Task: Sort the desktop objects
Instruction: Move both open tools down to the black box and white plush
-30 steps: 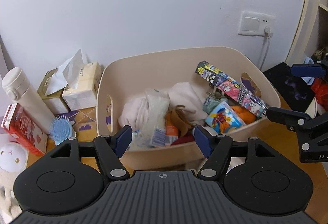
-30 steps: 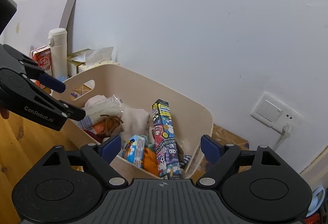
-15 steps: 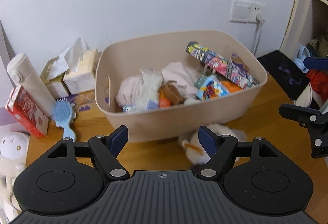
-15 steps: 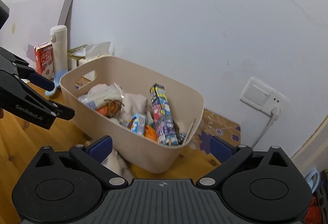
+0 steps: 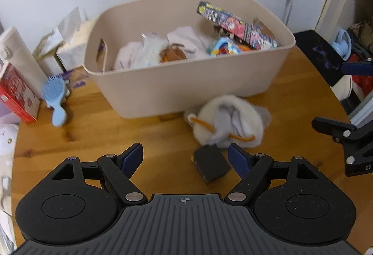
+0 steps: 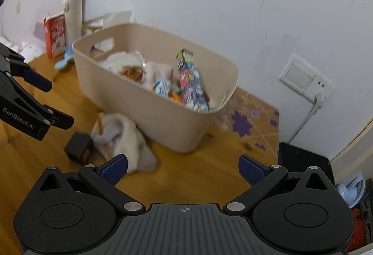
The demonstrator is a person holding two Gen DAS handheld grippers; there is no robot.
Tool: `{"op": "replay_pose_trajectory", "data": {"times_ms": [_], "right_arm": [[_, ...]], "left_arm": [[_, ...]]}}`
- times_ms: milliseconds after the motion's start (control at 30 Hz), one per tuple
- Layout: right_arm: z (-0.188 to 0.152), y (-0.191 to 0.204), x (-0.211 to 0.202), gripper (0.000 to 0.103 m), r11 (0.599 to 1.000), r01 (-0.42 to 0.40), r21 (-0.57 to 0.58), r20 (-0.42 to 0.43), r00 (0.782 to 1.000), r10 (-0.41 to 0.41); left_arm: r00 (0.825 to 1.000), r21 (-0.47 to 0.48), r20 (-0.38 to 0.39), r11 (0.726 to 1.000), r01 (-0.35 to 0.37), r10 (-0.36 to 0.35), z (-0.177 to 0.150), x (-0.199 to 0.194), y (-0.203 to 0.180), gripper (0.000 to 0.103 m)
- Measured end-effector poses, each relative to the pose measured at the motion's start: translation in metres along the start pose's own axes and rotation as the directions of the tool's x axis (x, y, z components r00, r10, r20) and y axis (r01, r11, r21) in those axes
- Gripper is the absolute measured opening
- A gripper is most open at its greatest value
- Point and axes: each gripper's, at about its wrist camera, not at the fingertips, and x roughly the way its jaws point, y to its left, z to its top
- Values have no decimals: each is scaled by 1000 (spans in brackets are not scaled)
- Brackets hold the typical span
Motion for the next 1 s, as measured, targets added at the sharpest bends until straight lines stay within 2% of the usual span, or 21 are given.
{"op": "replay_pose_trajectory", "data": {"times_ms": [233,333,500,633,1000], "right_arm": [[-11,4,21,103,999,-43,-15,-59,997,42],[-13,6,32,103,998,-64,-21,-79,995,62],[-16,11,49,103,994,-100,-37,-107,990,95],[-17,16,62,103,990,-129,-63,-118,986,121],[-11,32,90,103,975,-191,-110,-115,977,179]], "left_arm": [[998,-20,-53,1000,14,-15,-6,18,-9,81],[999,-23,-43,1000,2,-3,-9,25,-12,81],[998,-91,-67,996,12,-19,-10,38,-8,81],[995,-143,-87,989,28,-41,-12,48,-5,81],[991,-159,-131,987,16,-38,-18,66,-2,81]]}}
